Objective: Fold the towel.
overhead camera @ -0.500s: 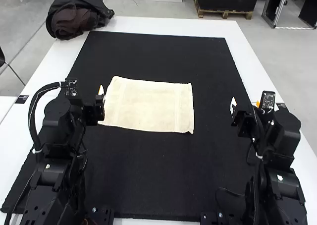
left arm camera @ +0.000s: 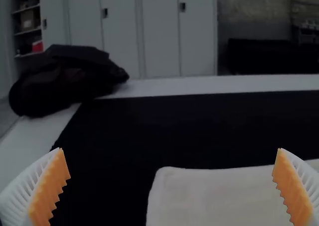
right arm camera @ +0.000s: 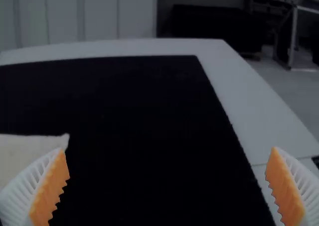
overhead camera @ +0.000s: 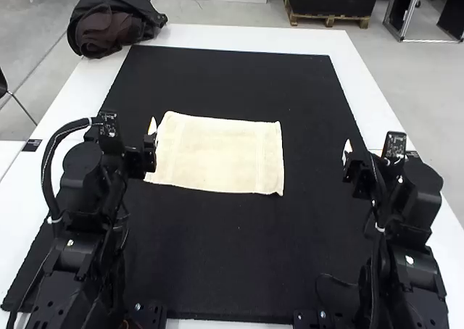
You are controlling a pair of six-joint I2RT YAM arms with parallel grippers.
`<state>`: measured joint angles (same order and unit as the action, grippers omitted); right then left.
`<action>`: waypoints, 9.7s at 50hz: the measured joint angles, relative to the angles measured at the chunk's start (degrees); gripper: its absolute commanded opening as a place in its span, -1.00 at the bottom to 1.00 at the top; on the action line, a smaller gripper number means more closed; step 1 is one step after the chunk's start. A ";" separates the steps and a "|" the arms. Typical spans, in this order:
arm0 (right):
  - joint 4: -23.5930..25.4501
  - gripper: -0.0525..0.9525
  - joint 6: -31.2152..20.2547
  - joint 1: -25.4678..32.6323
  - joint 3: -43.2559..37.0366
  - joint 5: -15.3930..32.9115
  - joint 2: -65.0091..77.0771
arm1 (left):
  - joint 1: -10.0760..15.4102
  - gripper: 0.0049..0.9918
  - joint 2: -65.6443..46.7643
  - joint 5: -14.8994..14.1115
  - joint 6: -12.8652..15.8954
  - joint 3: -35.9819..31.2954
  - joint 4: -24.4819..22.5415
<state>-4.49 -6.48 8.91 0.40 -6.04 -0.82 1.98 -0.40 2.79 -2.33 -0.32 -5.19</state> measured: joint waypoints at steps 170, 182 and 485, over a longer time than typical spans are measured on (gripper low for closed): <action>-15.37 0.91 17.42 -20.00 60.37 -0.13 -110.12 | -4.22 0.95 -118.05 -22.56 -5.05 -77.24 -2.16; -15.28 0.91 17.42 -19.98 62.75 -0.79 -114.66 | -4.22 0.95 -121.11 -22.58 -5.05 -80.26 -1.38; -19.04 -0.90 14.51 -24.79 61.33 4.24 -113.87 | -6.95 -0.95 -111.27 -24.00 -2.54 -65.70 5.84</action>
<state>-23.53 8.03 -15.88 61.73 -1.80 -114.69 -4.97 -111.68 -21.21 -4.86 -66.02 0.64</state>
